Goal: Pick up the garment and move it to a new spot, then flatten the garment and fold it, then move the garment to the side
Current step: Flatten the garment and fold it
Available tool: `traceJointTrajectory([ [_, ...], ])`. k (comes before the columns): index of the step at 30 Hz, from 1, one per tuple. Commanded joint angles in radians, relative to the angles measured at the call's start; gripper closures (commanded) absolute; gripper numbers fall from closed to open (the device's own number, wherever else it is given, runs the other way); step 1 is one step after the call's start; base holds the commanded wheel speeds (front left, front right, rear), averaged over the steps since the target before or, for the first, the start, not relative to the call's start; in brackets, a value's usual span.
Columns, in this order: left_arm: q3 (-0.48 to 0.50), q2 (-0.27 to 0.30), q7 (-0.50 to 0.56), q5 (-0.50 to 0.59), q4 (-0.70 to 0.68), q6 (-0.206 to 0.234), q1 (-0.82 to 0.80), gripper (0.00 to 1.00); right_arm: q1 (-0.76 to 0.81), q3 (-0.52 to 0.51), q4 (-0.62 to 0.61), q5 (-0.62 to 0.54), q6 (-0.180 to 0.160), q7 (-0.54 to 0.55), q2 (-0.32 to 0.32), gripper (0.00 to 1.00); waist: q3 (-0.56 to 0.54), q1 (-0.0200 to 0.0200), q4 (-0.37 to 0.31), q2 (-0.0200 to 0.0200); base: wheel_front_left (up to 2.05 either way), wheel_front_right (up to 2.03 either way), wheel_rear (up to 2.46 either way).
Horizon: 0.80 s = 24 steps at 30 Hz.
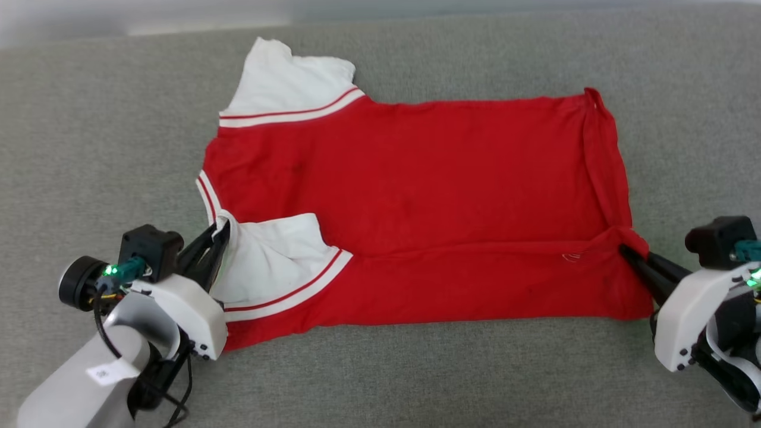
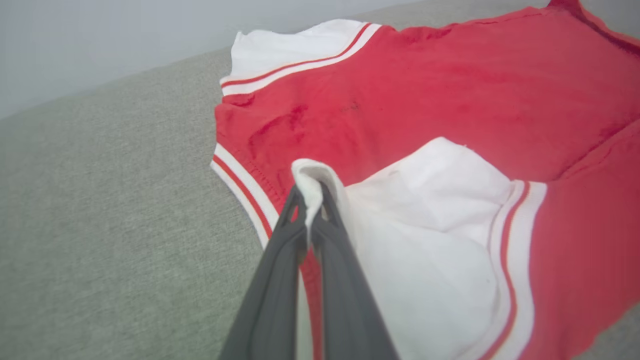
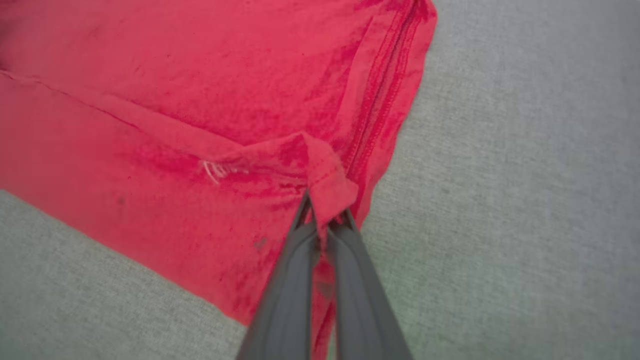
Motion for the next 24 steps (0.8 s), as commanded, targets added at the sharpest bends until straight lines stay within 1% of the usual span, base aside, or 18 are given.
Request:
traceJointTrajectory([
  [1,-0.006,-0.014,-0.005,0.003,0.032,-0.015,-0.02,1.0,-0.028,0.014,0.023,-0.005,-0.001,0.0,0.01,1.0,0.04,-0.0002,-0.011,0.0,0.0,0.0,0.0],
  [6,-0.032,-0.065,-0.008,-0.001,0.171,-0.067,-0.061,1.0,-0.082,0.071,0.123,-0.003,-0.001,-0.007,0.02,1.0,0.071,-0.0002,-0.01,0.0,0.0,0.0,0.0],
  [11,-0.053,-0.112,-0.03,-0.009,0.273,-0.105,-0.073,1.0,-0.107,0.104,0.183,0.016,-0.001,-0.046,0.024,1.0,0.053,-0.0002,0.002,0.0,0.0,0.0,0.0],
  [12,-0.049,-0.117,-0.043,-0.011,0.288,-0.11,-0.079,1.0,-0.109,0.106,0.188,0.015,-0.001,-0.055,0.021,0.84,0.044,-0.0002,0.004,0.0,0.0,0.0,0.0],
  [13,-0.045,-0.121,-0.052,-0.013,0.3,-0.114,-0.087,0.61,-0.11,0.11,0.192,0.015,-0.001,-0.06,0.018,0.62,0.034,-0.0002,0.006,0.0,0.0,0.0,0.0],
  [14,-0.045,-0.121,-0.06,-0.006,0.307,-0.112,-0.095,0.0,-0.11,0.114,0.194,0.017,-0.001,-0.068,0.014,0.0,0.02,-0.0002,0.01,0.0,0.0,0.0,0.0],
  [17,-0.029,-0.108,-0.071,-0.01,0.304,-0.118,-0.115,0.0,-0.105,0.11,0.174,0.025,-0.001,-0.089,0.002,0.0,-0.017,-0.0002,0.021,0.0,0.0,0.0,0.0],
  [19,-0.026,-0.091,-0.056,-0.007,0.273,-0.112,-0.125,0.0,-0.092,0.106,0.157,0.024,-0.001,-0.099,-0.007,0.0,-0.041,-0.0002,0.03,0.0,0.0,0.0,0.0],
  [22,-0.02,-0.048,0.002,-0.016,0.207,-0.106,-0.141,0.0,-0.071,0.091,0.125,0.027,-0.001,-0.103,-0.02,0.0,-0.071,-0.0002,0.044,0.0,0.0,0.0,0.0],
  [24,-0.019,-0.018,0.067,-0.028,0.161,-0.104,-0.153,0.0,-0.06,0.083,0.099,0.015,-0.001,-0.104,-0.03,0.0,-0.085,-0.0002,0.052,0.0,0.0,0.0,0.0],
])
